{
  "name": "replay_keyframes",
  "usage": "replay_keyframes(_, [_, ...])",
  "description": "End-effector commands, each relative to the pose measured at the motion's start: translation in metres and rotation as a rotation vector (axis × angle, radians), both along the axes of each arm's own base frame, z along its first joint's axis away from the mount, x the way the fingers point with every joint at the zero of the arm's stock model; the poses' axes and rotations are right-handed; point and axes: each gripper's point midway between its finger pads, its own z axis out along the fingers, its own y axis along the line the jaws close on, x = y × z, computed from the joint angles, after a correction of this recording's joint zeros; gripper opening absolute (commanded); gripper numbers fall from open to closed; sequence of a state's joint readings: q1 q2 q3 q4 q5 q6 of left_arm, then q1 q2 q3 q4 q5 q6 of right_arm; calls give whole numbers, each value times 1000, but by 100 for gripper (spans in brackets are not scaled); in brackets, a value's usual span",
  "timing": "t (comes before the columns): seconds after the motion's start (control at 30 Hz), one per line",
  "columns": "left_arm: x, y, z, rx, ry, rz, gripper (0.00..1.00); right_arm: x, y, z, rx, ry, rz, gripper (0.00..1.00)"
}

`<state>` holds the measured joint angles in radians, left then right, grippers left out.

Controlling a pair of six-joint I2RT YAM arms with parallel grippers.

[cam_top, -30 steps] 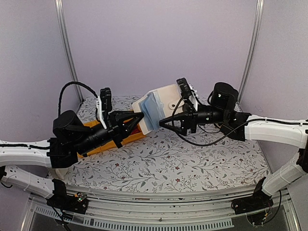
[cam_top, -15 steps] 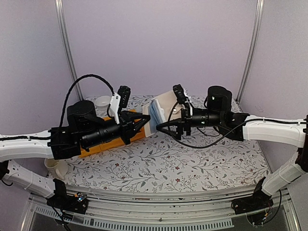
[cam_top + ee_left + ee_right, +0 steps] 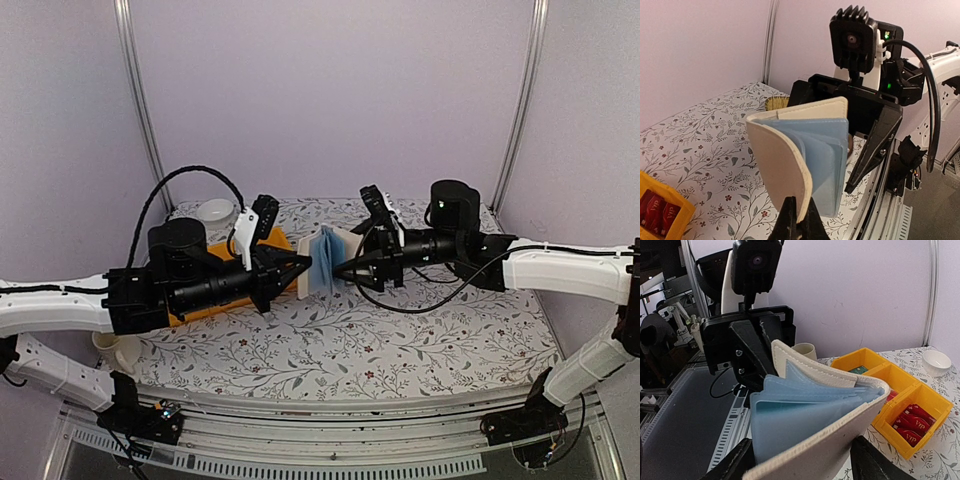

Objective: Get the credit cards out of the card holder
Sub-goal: Flip the card slot from the card holder.

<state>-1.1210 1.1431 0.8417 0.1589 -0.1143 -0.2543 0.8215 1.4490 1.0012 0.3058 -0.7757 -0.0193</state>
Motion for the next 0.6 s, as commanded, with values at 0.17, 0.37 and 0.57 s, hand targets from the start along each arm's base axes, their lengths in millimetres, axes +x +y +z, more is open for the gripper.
replay_keyframes(0.17, [7, 23, 8, -75, -40, 38, 0, -22, -3, 20, 40, 19, 119, 51])
replay_keyframes(0.37, [-5, 11, 18, -133, -47, -56, 0, -4, 3, 19, 29, 72, 34, 35])
replay_keyframes(0.57, [-10, 8, 21, -168, -45, -90, 0, 40, 0, 10, 10, 110, -229, 52])
